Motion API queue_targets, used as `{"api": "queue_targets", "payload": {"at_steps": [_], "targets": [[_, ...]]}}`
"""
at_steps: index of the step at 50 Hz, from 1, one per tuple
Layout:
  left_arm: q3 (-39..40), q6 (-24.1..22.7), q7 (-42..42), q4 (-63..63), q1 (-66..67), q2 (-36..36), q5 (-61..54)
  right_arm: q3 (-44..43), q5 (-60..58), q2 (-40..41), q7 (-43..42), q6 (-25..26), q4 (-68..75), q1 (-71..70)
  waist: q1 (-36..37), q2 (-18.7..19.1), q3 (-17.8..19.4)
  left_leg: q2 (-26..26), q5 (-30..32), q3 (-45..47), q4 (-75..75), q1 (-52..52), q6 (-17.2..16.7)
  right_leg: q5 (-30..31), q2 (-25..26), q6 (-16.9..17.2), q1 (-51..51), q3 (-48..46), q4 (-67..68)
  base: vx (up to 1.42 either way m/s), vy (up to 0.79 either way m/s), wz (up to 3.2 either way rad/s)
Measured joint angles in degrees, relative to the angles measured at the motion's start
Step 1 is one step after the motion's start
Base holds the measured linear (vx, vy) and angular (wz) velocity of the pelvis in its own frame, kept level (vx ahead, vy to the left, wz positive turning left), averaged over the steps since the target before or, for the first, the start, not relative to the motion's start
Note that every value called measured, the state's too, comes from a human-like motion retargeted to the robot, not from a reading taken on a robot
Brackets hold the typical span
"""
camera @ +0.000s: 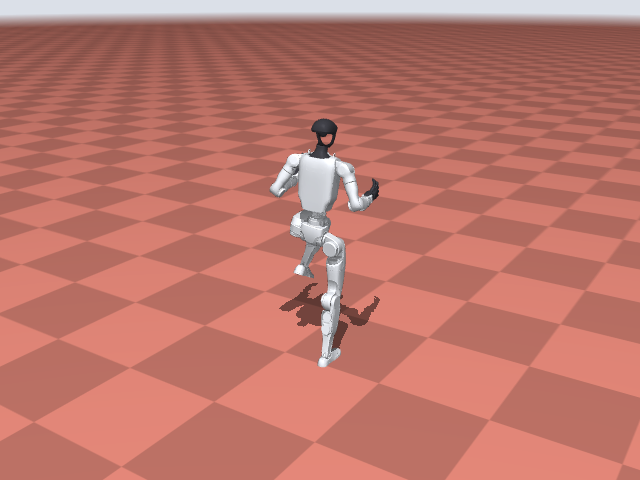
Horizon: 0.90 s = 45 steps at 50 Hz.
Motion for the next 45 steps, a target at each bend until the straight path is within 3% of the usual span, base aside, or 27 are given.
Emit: {"api": "queue_targets", "payload": {"at_steps": [2,3,5,7,8,10,12,13,15,17,20,22,23,25,28,30,31,32,35,37,38,40,42,43,45], "targets": [[4.2,-0.4,-0.3,1.7,11.0,-0.5,-4.6,-0.2,2.1,0.0,-1.7,-1.7,-5.9,-11.8,6.7,0.9,5.0,2.8,-4.1,-2.7,4.2,-3.1,-6.9,-6.6,1.0,-3.8,-3.5,7.2,8.6,-0.22,0.02,-2.64],[5.0,-0.1,-0.6,1.9,15.8,-0.2,-6.9,-0.4,3.4,0.4,-1.6,-1.8,-9.7,-16.5,7.8,1.1,5.5,3.8,-5.1,-3.5,3.6,-3.7,-6.6,-6.5,1.8,-4.2,-6.0,8.8,12.7,-0.10,0.03,-0.94],[2.9,-0.1,0.2,0.7,22.5,2.6,-8.6,0.0,5.3,1.3,-1.9,-2.0,-18.5,-20.6,6.2,0.8,2.0,4.0,-4.2,-2.4,-0.9,-4.4,0.0,-0.3,1.8,-2.9,-6.0,5.7,8.5,0.10,0.04,1.26],[0.0,-0.3,-0.2,-1.7,25.2,9.6,-6.1,0.0,5.7,2.2,-0.9,-1.8,-28.2,-17.0,4.5,-2.1,-3.6,0.0,-0.5,0.3,-10.7,0.1,4.6,12.3,0.1,-0.1,-1.9,-0.5,-4.3,0.28,0.07,2.02],[-0.6,0.1,-2.2,-2.7,26.3,12.9,-4.3,0.0,6.3,2.9,1.0,-1.7,-31.9,-14.1,5.2,-4.1,-6.0,-2.2,1.8,1.4,-17.4,4.8,4.4,18.6,-1.1,1.7,-1.2,-1.8,-7.9,0.29,0.10,0.65],[-0.1,2.0,-7.4,-3.3,29.4,15.8,-1.1,1.2,8.5,3.8,5.9,-1.1,-36.5,-7.9,7.7,-5.9,-8.4,-3.9,7.3,1.1,-33.6,19.2,0.9,24.6,-1.7,2.6,-1.4,-2.2,-8.2,0.23,0.12,-1.01],[0.3,4.3,-10.7,-2.2,31.2,12.8,1.9,3.9,9.0,3.2,9.6,-0.7,-36.7,-2.2,9.1,-0.5,-6.1,0.6,14.9,-2.1,-53.8,40.1,-5.1,18.1,2.4,-2.7,-2.7,-4.6,5.9,0.08,0.13,-2.05],[-0.4,5.0,-11.4,-0.9,30.4,10.7,4.2,5.1,7.9,2.3,10.5,-0.8,-35.6,0.2,8.6,3.6,-3.9,4.2,20.0,-3.5,-65.2,51.0,-8.0,12.0,5.1,-6.0,-5.7,-6.9,20.0,-0.01,0.13,-1.66],[-2.7,5.4,-8.4,3.8,22.7,7.8,7.6,7.6,3.1,0.4,9.8,-0.2,-30.8,1.4,6.3,5.6,-3.4,6.9,29.5,-3.0,-85.3,62.3,-7.7,0.1,4.4,-7.3,-25.8,-9.6,59.3,-0.07,0.14,-1.03],[-5.5,4.4,-4.0,7.7,12.8,5.5,12.1,9.0,-4.4,-1.4,6.8,-1.3,-25.7,3.5,2.2,8.4,-1.3,9.0,25.8,-1.5,-102.3,72.9,-8.3,-7.2,6.1,-8.3,-42.2,-10.5,86.9,-0.18,0.18,-0.27],[-12.2,-0.1,7.0,12.1,-10.2,2.1,16.5,8.1,-10.8,-3.2,-0.2,-3.7,-18.2,5.6,-7.7,10.0,4.0,9.0,0.1,-4.5,-111.9,79.3,-6.5,-12.3,5.4,0.0,-66.3,-10.7,115.5,-0.28,0.20,1.20],[-15.5,-2.0,11.0,13.0,-29.4,1.5,20.1,3.1,-6.3,-4.2,-1.3,-5.0,-16.2,10.4,-13.9,10.6,7.1,8.6,-6.0,-9.9,-101.0,71.5,-3.4,-15.0,4.5,2.6,-76.3,-9.5,120.4,-0.27,0.09,1.83],[-16.2,-2.1,11.7,12.4,-37.7,1.6,21.8,-0.3,-3.4,-5.0,-0.6,-5.3,-16.9,14.7,-15.1,11.5,6.5,8.6,-5.7,-11.5,-95.1,66.2,-3.4,-14.7,4.3,3.0,-80.5,-9.1,119.8,-0.10,0.03,0.69],[-15.5,-1.9,12.6,9.2,-47.1,1.4,25.1,-5.4,0.3,-7.9,1.5,-6.1,-20.6,24.6,-13.8,13.1,2.1,9.2,-0.6,-9.0,-96.8,64.0,-4.6,-10.5,4.8,0.7,-84.6,-8.9,114.5,0.11,0.01,-0.73],[-11.4,-2.7,13.2,3.0,-43.9,-1.3,24.5,-7.9,3.3,-16.3,6.1,-5.8,-26.2,34.7,-14.1,16.8,-6.7,10.2,18.1,-2.7,-116.5,71.8,-6.1,-1.2,5.6,-2.5,-75.5,-12.2,98.0,0.28,-0.02,-0.95],[-10.6,-3.2,12.3,1.0,-41.0,-3.2,23.9,-7.8,3.3,-17.9,8.0,-4.6,-26.4,37.9,-14.9,17.4,-11.1,9.5,27.2,-2.4,-119.6,71.5,-8.1,6.0,6.9,-0.5,-65.4,-12.4,83.5,0.27,-0.09,0.31],[-9.8,-3.0,9.5,-1.9,-35.6,-4.7,23.0,-8.5,1.7,-16.7,10.0,-3.2,-26.2,41.2,-15.5,17.8,-11.9,9.4,28.5,-3.3,-119.0,72.3,-7.6,11.5,9.1,2.0,-56.6,-11.5,72.2,0.20,-0.11,1.15],[-8.5,-2.5,6.3,-4.0,-31.4,-6.0,21.3,-9.0,0.4,-15.5,11.8,-1.8,-24.9,42.6,-16.1,17.0,-11.5,8.4,27.7,-3.8,-114.5,72.1,-6.3,16.7,10.9,4.7,-47.5,-8.7,61.4,0.12,-0.12,1.47],[-4.2,0.1,-1.5,-5.2,-24.7,-6.6,13.0,-5.9,-2.5,-10.6,12.5,1.4,-14.4,33.0,-14.0,8.0,-5.8,2.3,13.2,-1.2,-72.2,59.1,2.5,31.8,12.9,11.9,-22.5,10.9,31.4,0.04,-0.15,0.63],[-5.1,0.9,-3.3,-5.0,-19.2,-6.5,6.8,-1.0,-2.3,-4.8,9.6,3.2,-6.5,24.1,-10.3,3.3,-4.3,-0.1,6.4,1.3,-44.1,44.5,6.6,38.1,7.6,11.6,-11.8,16.8,14.3,-0.02,-0.12,0.08],[-5.8,1.2,-3.7,-4.4,-16.6,-6.3,3.3,1.4,-2.1,-1.6,7.3,3.7,-2.4,18.8,-8.9,1.2,-4.0,-1.3,4.4,2.4,-31.4,35.9,7.9,36.1,4.3,9.7,-8.4,16.9,8.6,-0.07,-0.10,0.31],[-6.6,1.1,-2.7,-2.4,-11.1,-4.3,-3.1,5.1,-2.7,3.4,1.2,2.9,3.0,7.8,-5.7,-1.1,-3.1,-2.3,2.2,3.6,-9.3,16.6,7.6,18.2,0.0,3.4,-4.9,13.5,3.5,-0.10,-0.08,0.06],[-5.6,-0.1,-0.9,0.0,-2.0,-1.3,-5.5,6.4,-0.5,5.3,-3.5,0.2,0.6,-3.4,0.9,-1.2,0.9,-1.0,-3.2,2.9,3.9,3.7,1.9,2.4,-1.4,-0.5,-3.1,13.7,2.4,-0.14,-0.03,-1.55],[-4.0,-0.5,-0.7,1.3,3.5,0.0,-6.5,6.2,1.5,5.4,-3.8,-0.8,-2.4,-9.9,4.2,-0.8,3.8,0.5,-6.7,1.7,6.8,0.7,-1.2,-1.0,-0.8,-1.9,-3.4,16.4,4.1,-0.17,-0.03,-2.31],[-0.7,0.0,-1.8,2.4,15.3,1.2,-9.3,5.0,3.2,5.7,-1.8,0.1,-9.6,-21.1,8.6,-0.3,7.2,6.3,-14.9,0.8,5.9,2.9,-1.0,-0.8,1.7,-2.2,-6.1,21.8,10.3,-0.13,-0.06,-1.63]]}}
